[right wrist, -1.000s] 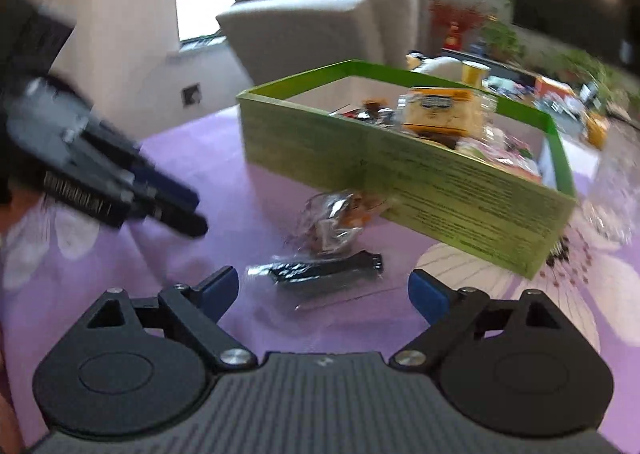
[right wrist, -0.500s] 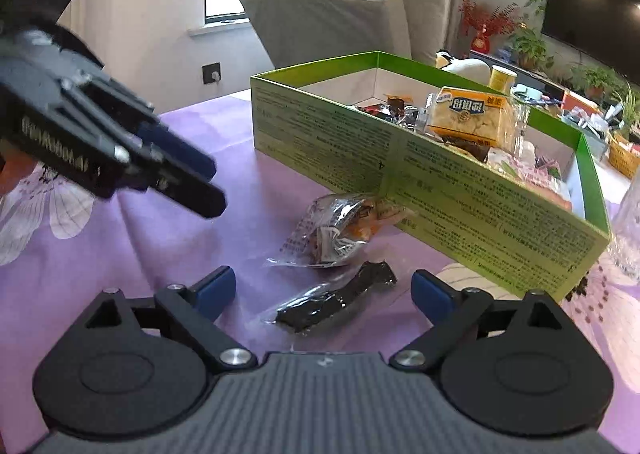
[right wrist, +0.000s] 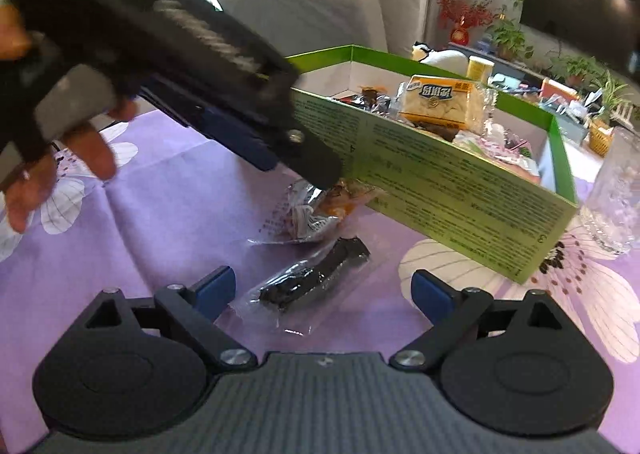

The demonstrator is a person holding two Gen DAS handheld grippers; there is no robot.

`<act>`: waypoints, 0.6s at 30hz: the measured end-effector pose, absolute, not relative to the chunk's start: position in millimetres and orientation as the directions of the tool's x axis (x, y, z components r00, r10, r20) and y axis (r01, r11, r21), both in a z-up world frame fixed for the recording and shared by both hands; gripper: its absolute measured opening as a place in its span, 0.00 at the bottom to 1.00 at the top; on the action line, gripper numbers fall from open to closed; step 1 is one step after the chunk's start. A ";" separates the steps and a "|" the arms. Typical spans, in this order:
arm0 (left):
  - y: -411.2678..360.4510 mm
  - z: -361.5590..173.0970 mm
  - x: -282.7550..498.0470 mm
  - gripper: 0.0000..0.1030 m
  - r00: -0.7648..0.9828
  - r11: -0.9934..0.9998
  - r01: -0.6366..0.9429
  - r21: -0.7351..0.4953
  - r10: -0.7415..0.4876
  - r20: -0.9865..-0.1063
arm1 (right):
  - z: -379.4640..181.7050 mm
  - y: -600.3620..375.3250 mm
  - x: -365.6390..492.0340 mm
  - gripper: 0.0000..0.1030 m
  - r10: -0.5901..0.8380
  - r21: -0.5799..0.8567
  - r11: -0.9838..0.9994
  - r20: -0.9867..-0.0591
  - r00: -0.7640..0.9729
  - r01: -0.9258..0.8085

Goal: Organize snacks
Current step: 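Grasp the nut bag with the left tool while the right tool grasps the dark wrapped bar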

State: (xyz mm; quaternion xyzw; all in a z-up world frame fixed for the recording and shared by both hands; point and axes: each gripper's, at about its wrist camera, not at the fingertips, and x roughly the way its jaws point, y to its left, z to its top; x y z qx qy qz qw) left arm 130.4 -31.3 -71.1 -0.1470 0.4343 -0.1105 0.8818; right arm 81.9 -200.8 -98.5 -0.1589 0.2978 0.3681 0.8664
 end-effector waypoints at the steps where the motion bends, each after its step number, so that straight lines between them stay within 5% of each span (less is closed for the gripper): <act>1: -35.3 -74.2 132.7 0.53 0.586 0.934 0.072 -0.349 -0.323 -0.743 | -98.9 -201.2 80.6 0.46 0.542 -0.062 0.679 -0.630 0.557 -0.731; 4: -40.8 -83.7 135.6 0.50 0.549 0.937 0.080 -0.339 -0.325 -0.770 | -100.1 -202.8 79.9 0.46 0.546 -0.055 0.682 -0.625 0.558 -0.729; 6: -37.6 -85.7 132.8 0.34 0.563 0.932 0.098 -0.349 -0.341 -0.753 | -100.7 -205.3 79.9 0.46 0.547 -0.037 0.691 -0.626 0.556 -0.722; 18: -4.0 -67.7 101.6 0.33 0.626 0.933 0.095 -0.346 -0.326 -0.708 | -98.0 -224.7 64.9 0.46 0.544 -0.058 0.679 -0.630 0.554 -0.732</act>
